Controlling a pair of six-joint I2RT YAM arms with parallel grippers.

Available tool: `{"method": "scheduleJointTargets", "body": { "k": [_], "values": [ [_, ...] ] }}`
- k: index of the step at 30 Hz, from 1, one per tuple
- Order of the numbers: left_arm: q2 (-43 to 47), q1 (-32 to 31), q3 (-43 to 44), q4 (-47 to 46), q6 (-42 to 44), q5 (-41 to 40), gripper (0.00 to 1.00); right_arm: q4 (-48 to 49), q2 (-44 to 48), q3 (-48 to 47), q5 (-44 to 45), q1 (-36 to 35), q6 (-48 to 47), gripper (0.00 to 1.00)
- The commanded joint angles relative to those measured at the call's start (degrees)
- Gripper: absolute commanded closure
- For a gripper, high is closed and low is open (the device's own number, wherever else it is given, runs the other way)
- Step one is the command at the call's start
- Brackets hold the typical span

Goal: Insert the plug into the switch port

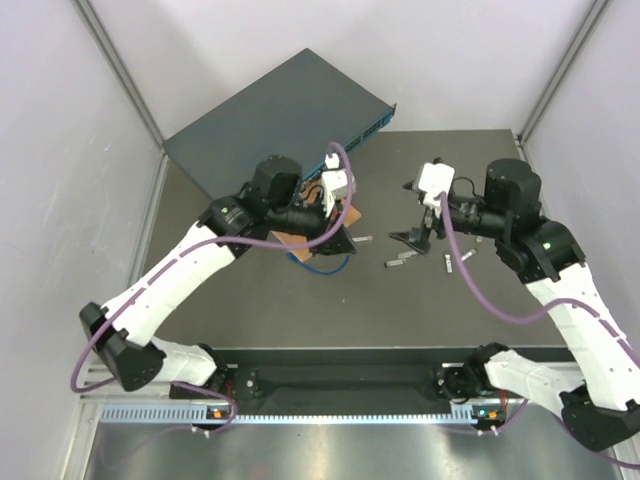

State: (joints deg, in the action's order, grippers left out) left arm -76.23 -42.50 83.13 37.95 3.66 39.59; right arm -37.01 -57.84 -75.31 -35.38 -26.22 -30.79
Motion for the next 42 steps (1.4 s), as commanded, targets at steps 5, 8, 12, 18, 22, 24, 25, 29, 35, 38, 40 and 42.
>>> {"method": "scheduleJointTargets", "body": {
  "k": [5,8,12,18,22,24,25,29,35,38,40,42],
  "values": [
    [-1.99,2.68,-1.56,-9.90,-28.87,11.11,1.00,-2.89,3.61,0.60,0.22,-5.67,-27.91,0.03],
    [-2.08,3.04,-3.67,-14.12,-35.11,14.63,1.00,-4.03,3.97,1.21,1.27,-8.84,-31.34,0.09],
    [-2.00,3.13,-5.35,-18.52,-39.24,16.48,1.00,-4.21,3.44,1.66,2.94,-12.01,-32.32,0.17],
    [-1.30,5.06,-8.42,-26.43,-45.66,19.29,1.00,-3.33,2.48,2.09,4.17,-15.35,-31.27,0.44],
    [-0.59,5.06,-9.48,-29.77,-47.16,19.20,1.00,-3.33,1.95,2.71,5.23,-17.02,-31.44,0.53],
    [-0.42,5.15,-10.09,-30.04,-47.34,19.38,1.00,-3.33,1.42,2.80,6.19,-17.64,-31.44,0.54],
    [-0.41,5.15,-10.27,-30.13,-47.17,19.29,1.00,-3.68,1.33,2.89,6.46,-18.08,-31.88,0.54],
    [-0.06,5.32,-10.36,-30.57,-47.25,19.38,1.00,-2.89,0.72,3.33,8.30,-18.69,-31.09,0.54],
    [0.73,5.32,-11.15,-31.45,-46.99,20.00,1.00,-1.83,0.10,3.41,10.06,-18.78,-29.16,0.63],
    [1.08,5.32,-11.50,-32.24,-47.34,19.73,1.00,-1.40,0.01,3.41,10.59,-18.78,-28.81,0.68],
    [0.99,5.41,-11.50,-31.54,-47.34,19.30,1.00,-1.13,-0.08,3.33,10.77,-18.87,-28.37,0.70],
    [0.90,5.41,-11.59,-31.01,-47.08,18.77,1.00,-0.87,-0.25,3.15,11.03,-19.04,-28.28,0.70]
  ]
}}
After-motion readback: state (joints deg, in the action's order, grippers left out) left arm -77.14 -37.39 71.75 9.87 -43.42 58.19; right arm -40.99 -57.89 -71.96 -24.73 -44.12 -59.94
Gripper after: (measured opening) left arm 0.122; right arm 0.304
